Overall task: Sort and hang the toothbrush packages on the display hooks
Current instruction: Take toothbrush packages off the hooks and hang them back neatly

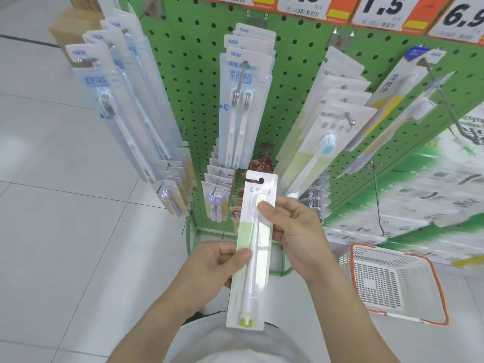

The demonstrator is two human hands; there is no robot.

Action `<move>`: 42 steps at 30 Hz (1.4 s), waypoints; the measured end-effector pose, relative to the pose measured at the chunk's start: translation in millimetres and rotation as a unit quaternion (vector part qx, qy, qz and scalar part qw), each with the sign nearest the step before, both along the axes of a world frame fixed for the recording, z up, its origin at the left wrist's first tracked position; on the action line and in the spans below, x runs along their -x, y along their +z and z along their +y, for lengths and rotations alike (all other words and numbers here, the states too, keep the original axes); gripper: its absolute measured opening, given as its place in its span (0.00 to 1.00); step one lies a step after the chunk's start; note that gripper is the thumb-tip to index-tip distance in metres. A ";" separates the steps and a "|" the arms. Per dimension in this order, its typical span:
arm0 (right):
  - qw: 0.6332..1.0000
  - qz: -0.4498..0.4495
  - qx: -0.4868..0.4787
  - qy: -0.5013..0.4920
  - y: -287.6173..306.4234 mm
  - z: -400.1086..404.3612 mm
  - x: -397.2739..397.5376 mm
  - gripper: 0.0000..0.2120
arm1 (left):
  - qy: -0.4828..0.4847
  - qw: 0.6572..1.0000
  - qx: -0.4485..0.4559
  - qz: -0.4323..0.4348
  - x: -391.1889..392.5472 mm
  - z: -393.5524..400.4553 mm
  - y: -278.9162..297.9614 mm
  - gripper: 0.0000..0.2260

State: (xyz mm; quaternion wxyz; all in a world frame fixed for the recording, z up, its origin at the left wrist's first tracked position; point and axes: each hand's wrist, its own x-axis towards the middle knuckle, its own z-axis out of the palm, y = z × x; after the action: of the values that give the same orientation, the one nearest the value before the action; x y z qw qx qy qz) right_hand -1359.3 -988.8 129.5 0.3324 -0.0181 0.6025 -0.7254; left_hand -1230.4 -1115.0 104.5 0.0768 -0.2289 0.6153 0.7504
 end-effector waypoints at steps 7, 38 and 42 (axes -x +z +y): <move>1.000 0.004 -0.002 0.030 -12.0 -5.3 -4.1 0.17 | 0.044 0.999 -0.027 -0.001 -4.6 1.5 1.8 0.16; 0.996 -0.043 -0.006 0.079 -27.9 -9.9 1.6 0.17 | -0.097 0.991 -0.015 -0.093 -7.1 -21.3 -2.6 0.07; 0.996 -0.032 -0.026 0.083 -26.2 -10.4 -0.5 0.20 | -0.094 0.990 -0.022 -0.102 -7.3 -23.3 -7.0 0.09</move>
State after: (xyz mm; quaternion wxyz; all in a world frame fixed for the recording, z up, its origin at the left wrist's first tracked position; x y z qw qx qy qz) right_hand -1358.8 -999.2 103.3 0.4107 -0.0363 0.6070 -0.6794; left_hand -1223.1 -1138.4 97.4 0.2141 -0.2436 0.6064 0.7260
